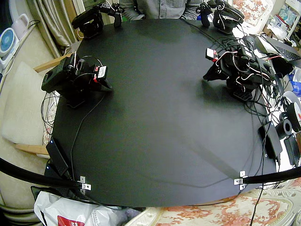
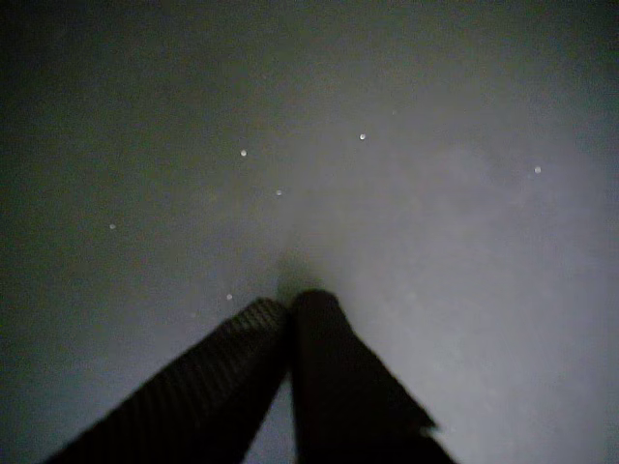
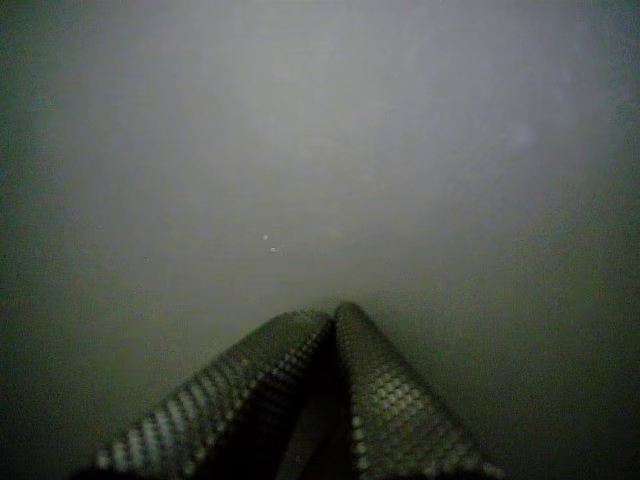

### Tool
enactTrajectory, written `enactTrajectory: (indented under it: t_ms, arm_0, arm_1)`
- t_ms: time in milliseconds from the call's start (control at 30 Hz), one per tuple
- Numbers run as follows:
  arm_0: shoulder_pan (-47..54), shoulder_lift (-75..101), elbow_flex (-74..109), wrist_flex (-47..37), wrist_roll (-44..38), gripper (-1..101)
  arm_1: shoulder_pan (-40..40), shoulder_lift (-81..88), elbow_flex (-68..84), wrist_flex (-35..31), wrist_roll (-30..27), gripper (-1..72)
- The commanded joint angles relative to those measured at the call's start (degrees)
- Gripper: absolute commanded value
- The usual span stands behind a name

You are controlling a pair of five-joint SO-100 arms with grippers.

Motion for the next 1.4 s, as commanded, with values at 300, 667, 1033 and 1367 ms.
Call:
enactTrajectory:
  t_ms: [300,667,1033,1367]
  arm_0:
    - [0.3,0.9,-0.2,-0.8,-0.9,0]
    - [-0.5,0.9,0.1,-1.9,-1.4,0]
    - [-2.4,0.9,5.0,-18.6,-0.7,0]
    - [-0.8,0.9,5.4,-19.7,2.1,0]
  arm_1:
    - [-1.0,0.6,-0.5,0.2,-4.0,-0.3]
    - [0.5,0.6,-0.5,0.2,-4.0,-0.3]
    - [0.2,0.6,-0.5,-1.1,-1.0,-0.3]
    - [2.7,0.6,-0.5,0.1,-2.1,-0.3]
